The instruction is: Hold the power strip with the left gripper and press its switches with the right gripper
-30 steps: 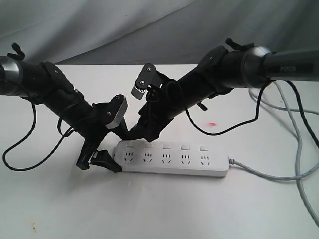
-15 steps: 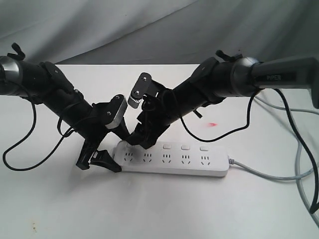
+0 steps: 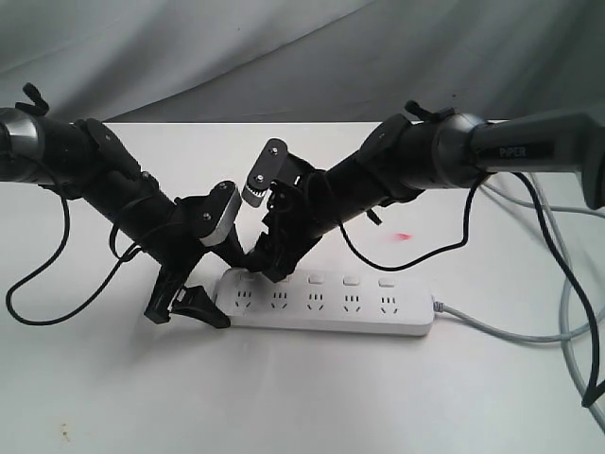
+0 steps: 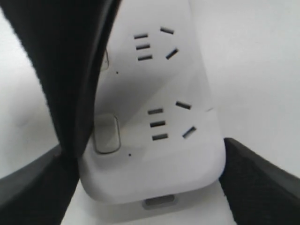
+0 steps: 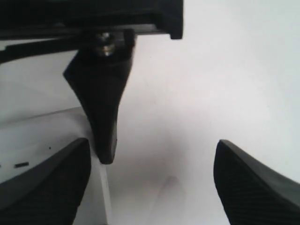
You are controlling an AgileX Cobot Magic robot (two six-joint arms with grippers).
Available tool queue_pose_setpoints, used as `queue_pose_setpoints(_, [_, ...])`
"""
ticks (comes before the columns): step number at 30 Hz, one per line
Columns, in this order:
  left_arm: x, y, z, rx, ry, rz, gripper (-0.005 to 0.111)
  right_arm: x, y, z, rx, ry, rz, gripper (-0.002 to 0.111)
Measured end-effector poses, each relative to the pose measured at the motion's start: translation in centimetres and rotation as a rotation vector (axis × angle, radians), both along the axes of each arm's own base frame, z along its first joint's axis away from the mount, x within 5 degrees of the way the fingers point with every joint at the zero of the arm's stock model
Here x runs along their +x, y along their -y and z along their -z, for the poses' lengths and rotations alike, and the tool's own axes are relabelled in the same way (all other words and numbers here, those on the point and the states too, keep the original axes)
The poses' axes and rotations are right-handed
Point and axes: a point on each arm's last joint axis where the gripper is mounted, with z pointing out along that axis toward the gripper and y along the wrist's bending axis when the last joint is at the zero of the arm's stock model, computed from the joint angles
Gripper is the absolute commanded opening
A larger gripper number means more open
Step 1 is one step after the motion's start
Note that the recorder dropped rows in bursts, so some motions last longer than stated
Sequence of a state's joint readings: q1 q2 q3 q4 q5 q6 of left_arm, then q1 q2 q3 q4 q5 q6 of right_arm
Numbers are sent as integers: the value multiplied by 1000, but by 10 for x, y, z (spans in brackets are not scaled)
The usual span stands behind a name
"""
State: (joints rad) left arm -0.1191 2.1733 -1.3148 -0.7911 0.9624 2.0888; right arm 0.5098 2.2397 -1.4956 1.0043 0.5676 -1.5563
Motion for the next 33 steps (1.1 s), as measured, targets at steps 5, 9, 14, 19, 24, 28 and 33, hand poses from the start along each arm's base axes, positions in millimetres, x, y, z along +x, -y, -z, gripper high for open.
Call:
queue_pose_setpoints(5, [0,0,0,0,0,0,23,-2,-4,0,-5,15,-6,68])
queue_pose_setpoints(9, [0,0,0,0,0,0,23,-3,-7,0,-6,19,-8,67])
queue_pose_setpoints(14, [0,0,0,-1,-2,1,23,-3,-7,0,-6,19,-8,67])
queue_pose_setpoints(19, [0,0,0,-2,-3,2,23,-4,-7,-4,0,19,-15,67])
queue_pose_setpoints(24, [0,0,0,-2,-2,0,23,-7,-8,-17,18,24,-35,67])
queue_pose_setpoints(28, [0,0,0,-2,-2,0,23,-9,-8,-16,14,13,-55,67])
queue_pose_setpoints(33, [0,0,0,-2,-2,0,23,-8,-8,-5,-1,0,-53,67])
